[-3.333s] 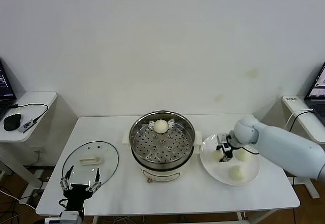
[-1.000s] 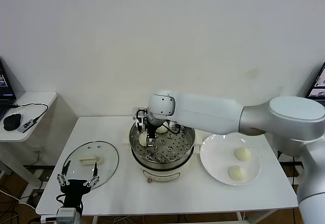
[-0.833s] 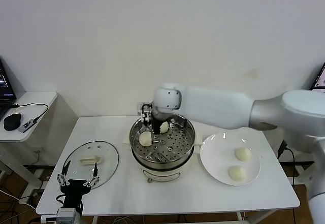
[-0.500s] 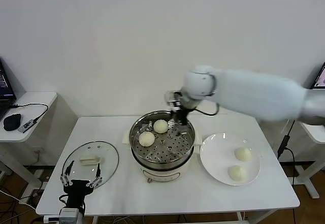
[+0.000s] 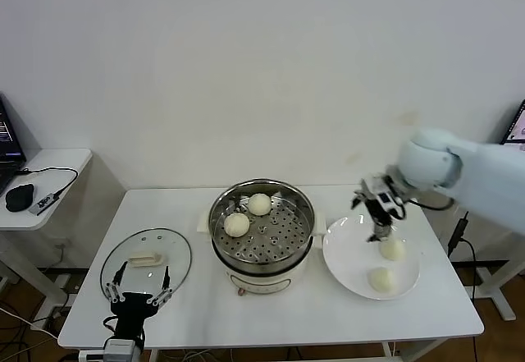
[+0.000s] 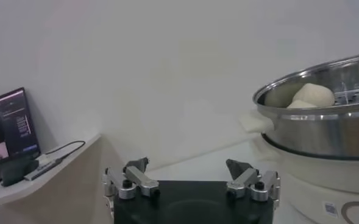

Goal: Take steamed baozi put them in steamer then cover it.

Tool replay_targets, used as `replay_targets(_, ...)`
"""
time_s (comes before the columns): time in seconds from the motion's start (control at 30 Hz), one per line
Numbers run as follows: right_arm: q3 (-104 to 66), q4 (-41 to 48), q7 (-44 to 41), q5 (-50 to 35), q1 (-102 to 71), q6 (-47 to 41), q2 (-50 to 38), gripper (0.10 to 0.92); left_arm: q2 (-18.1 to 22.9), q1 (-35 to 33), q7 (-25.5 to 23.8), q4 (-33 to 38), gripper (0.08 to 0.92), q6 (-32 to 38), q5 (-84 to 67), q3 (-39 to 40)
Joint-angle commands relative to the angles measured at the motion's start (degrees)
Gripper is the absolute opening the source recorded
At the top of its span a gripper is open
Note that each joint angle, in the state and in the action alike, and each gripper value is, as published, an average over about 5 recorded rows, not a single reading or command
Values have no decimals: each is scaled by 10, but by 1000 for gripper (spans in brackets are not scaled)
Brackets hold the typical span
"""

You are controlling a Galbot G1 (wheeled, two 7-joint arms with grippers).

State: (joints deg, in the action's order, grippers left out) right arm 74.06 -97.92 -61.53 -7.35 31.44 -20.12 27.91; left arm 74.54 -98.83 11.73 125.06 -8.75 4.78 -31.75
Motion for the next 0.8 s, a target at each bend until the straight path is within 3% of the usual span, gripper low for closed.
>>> replay_targets(0.03,-122,-8,9,88,-195,27,-88,823,-1,-1,0,-3,823,-1,1,3)
replay_targets(0.3,-211,49,17,121,-327,28,-49,823,-3,-4,0,-13,823,0,0,-6)
replay_targets(0.8,-238,138,16,144,-370,30,8,812,3,-6,0,-25,823,0,-1,-17)
